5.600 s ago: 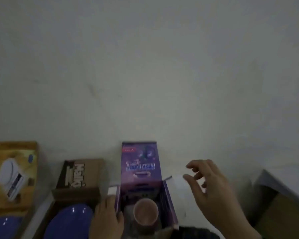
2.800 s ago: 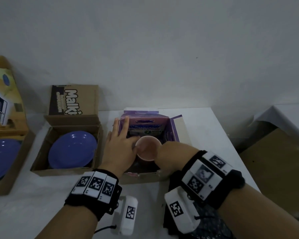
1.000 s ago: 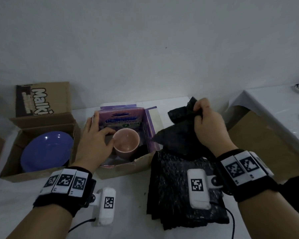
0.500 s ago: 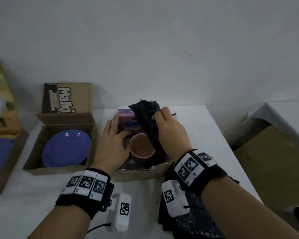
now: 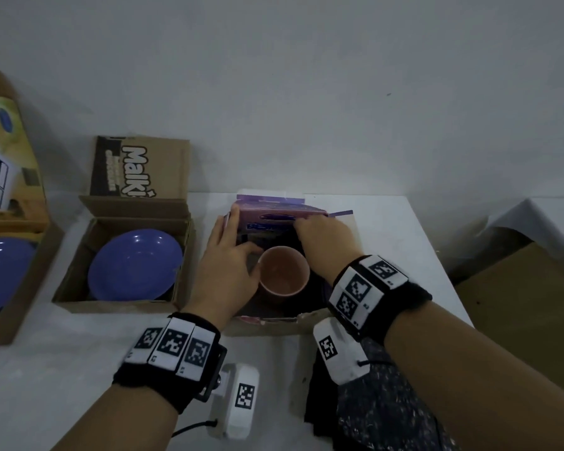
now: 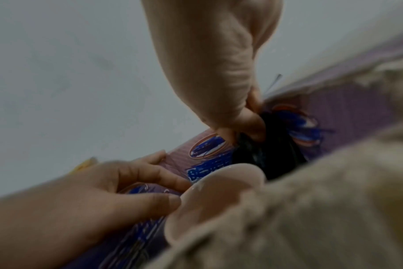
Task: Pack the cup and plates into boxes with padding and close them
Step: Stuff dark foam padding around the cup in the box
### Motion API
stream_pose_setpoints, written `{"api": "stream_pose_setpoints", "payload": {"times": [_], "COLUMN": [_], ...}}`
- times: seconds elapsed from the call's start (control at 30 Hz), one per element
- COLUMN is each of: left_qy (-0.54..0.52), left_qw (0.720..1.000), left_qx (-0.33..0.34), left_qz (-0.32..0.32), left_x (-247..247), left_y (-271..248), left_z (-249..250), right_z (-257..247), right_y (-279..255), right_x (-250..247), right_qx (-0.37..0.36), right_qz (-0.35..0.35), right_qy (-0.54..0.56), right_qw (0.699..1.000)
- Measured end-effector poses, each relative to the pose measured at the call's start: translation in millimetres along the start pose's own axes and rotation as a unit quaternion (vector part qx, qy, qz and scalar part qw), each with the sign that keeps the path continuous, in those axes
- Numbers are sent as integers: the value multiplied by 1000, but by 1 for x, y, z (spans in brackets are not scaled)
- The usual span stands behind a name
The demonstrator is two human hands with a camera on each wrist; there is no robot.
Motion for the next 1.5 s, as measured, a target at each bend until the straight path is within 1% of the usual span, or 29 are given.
{"api": "stream_pose_setpoints", "payload": {"times": [0.1, 0.17, 0.23, 0.3, 0.33, 0.37, 0.43, 0.47, 0.53, 0.57, 0.63, 0.67, 0.7, 0.77, 0.83, 0.9, 0.93, 1.0, 1.03, 1.07, 1.13, 1.17, 1.23, 1.3, 1.37, 1.4, 1.43, 1.47, 1.5], "left_qy": [-5, -6, -9, -12, -11, -9, -1, 1, 0, -1, 6, 8, 6, 3, 7, 9, 12, 24, 29, 32, 38, 39, 37, 26, 11, 5, 0, -5, -11], "left_qw": [1000, 1000, 1000, 1000, 1000, 1000, 1000, 1000, 1000, 1000, 1000, 1000, 1000, 1000, 999, 999, 998, 998, 997, 997, 997, 997, 997, 998, 998, 999, 999, 999, 999], "left_qx": [6, 6, 6, 6, 6, 6, 3, 3, 5, 7, 12, 9, 0, -27, -41, -49, -51, -56, -58, -59, -56, -54, -53, -56, -53, -52, -51, -48, -43], "left_qz": [-3, -4, 3, 2, -1, -3, -10, -13, -7, 0, 9, 8, 4, -4, -9, -18, -22, -31, -35, -37, -36, -35, -33, -26, -12, -6, -2, 0, 4], "left_x": [1, 1, 0, 0, 1, 1, 2, 2, 0, -2, -5, -6, -6, -7, -10, -10, -10, -9, -9, -9, -9, -8, -8, -7, -8, -8, -7, -6, -6], "left_y": [0, 0, 0, -1, 0, 0, 0, 0, 0, 0, 0, 0, -1, -2, -2, -3, -3, -3, -3, -3, -2, -2, -2, -3, -3, -3, -3, -3, -2], "left_z": [2, 3, 3, 3, 3, 2, 2, 1, 1, 0, 1, 1, 0, -4, -5, -5, -5, -4, -4, -3, -1, 0, 0, -2, -3, -4, -6, -8, -10], "right_z": [-1, 2, 3, 6, 9, 10, 12, 12, 18, 24, 42, 55, 69, 96, 120, 131, 130, 125, 122, 120, 121, 123, 126, 129, 140, 147, 155, 161, 166], "right_y": [-1, 1, 4, 2, 2, 3, 5, 5, 0, -6, -25, -34, -42, -59, -75, -91, -98, -113, -120, -123, -127, -127, -128, -130, -127, -125, -122, -120, -120], "right_x": [30, 55, 79, 95, 98, 100, 90, 79, 46, 27, 2, -3, 0, 15, 32, 51, 66, 97, 106, 110, 107, 104, 96, 84, 62, 46, 26, 3, -18], "right_qx": [58, 122, 169, 218, 236, 240, 225, 205, 159, 145, 146, 162, 184, 227, 257, 259, 246, 228, 224, 219, 222, 224, 213, 196, 200, 204, 206, 204, 204], "right_qz": [-111, -182, -235, -272, -278, -278, -265, -244, -156, -101, -21, -4, -4, -32, -45, -67, -105, -187, -202, -194, -142, -119, -98, -99, -82, -50, -3, 54, 113], "right_qy": [55, 134, 200, 258, 280, 295, 299, 293, 286, 290, 305, 305, 296, 261, 226, 193, 175, 153, 137, 117, 92, 91, 95, 115, 178, 202, 218, 234, 260], "right_qw": [991, 966, 936, 901, 888, 882, 889, 902, 932, 940, 941, 938, 937, 938, 939, 944, 948, 943, 944, 949, 960, 963, 967, 969, 960, 956, 954, 949, 937]}}
Point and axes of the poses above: each hand's wrist, its own y-axis towards the middle knuckle, its own x-axis out of the palm, z = x × y, the point moved 10 cm from there along y, towards the middle knuckle, and after that the axes turned 13 degrees about x, right-handed, at the moved point
